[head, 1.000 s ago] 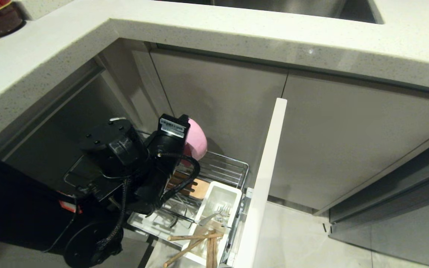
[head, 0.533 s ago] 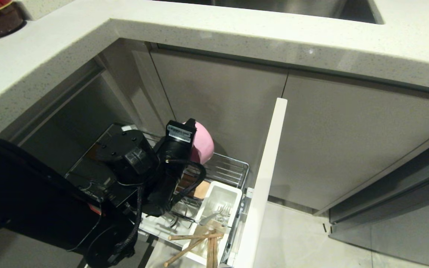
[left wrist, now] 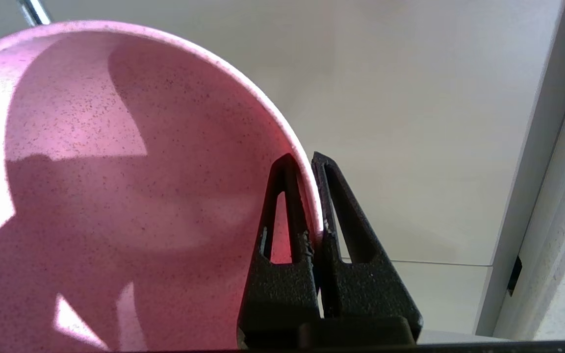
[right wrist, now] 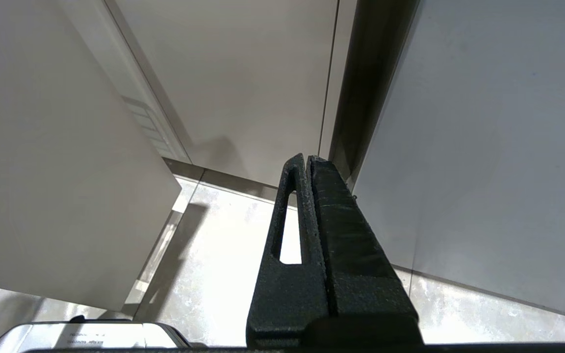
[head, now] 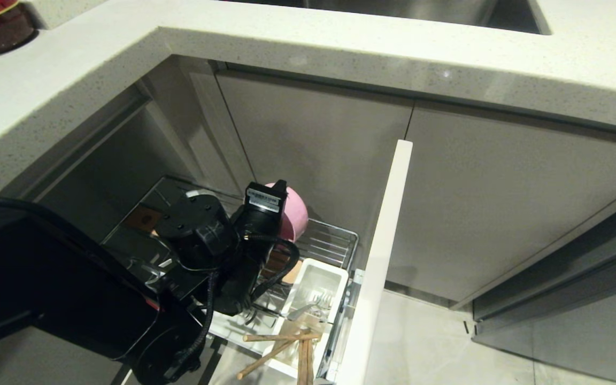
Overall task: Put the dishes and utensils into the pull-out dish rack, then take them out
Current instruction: Pick up the bowl and place it in the cupboard
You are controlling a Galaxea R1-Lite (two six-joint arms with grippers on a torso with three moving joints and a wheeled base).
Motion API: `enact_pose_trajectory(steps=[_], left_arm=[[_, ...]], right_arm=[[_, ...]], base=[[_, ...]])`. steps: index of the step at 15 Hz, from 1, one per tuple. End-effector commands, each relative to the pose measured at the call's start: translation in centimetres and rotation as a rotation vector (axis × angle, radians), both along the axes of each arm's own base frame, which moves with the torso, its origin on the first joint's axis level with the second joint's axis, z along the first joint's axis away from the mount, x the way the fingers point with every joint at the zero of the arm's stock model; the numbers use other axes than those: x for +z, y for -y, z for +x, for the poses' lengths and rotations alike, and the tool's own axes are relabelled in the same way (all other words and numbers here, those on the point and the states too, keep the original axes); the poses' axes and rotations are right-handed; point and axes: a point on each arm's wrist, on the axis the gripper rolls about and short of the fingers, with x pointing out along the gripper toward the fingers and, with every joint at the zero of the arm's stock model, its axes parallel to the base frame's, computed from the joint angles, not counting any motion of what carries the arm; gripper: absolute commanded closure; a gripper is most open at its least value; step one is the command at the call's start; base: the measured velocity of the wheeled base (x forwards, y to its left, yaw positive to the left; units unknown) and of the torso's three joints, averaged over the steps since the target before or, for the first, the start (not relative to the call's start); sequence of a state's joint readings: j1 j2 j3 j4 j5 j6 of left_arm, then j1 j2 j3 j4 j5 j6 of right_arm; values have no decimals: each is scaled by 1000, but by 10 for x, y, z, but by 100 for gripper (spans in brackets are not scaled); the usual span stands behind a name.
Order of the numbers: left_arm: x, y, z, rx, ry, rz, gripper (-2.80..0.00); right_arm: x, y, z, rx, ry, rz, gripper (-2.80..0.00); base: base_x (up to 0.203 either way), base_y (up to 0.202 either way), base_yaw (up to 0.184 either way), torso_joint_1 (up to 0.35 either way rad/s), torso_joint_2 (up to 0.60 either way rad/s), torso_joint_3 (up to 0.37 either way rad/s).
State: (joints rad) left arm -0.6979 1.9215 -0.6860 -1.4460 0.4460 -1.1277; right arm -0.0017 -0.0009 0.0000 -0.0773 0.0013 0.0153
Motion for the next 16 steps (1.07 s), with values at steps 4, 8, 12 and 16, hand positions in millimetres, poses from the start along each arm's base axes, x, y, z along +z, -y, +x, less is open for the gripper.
enact_pose_trajectory(steps=[4,8,12,16], left_arm=[[20,-6,-10,-12,58,-57,0],[16,-6,-11,-30,29,-90,0],[16,-7,-11,-39,21,-117,0],[5,-5,-4,-53,-10,-121,0]], right_arm=[[-7,0,2,0,-25,0,0],[-7,0,2,0,-25,0,0],[-7,0,2,0,-25,0,0],[-7,0,2,0,-25,0,0]], base=[[0,0,0,0,0,0],[0,0,0,0,0,0],[0,0,0,0,0,0],[0,0,0,0,0,0]])
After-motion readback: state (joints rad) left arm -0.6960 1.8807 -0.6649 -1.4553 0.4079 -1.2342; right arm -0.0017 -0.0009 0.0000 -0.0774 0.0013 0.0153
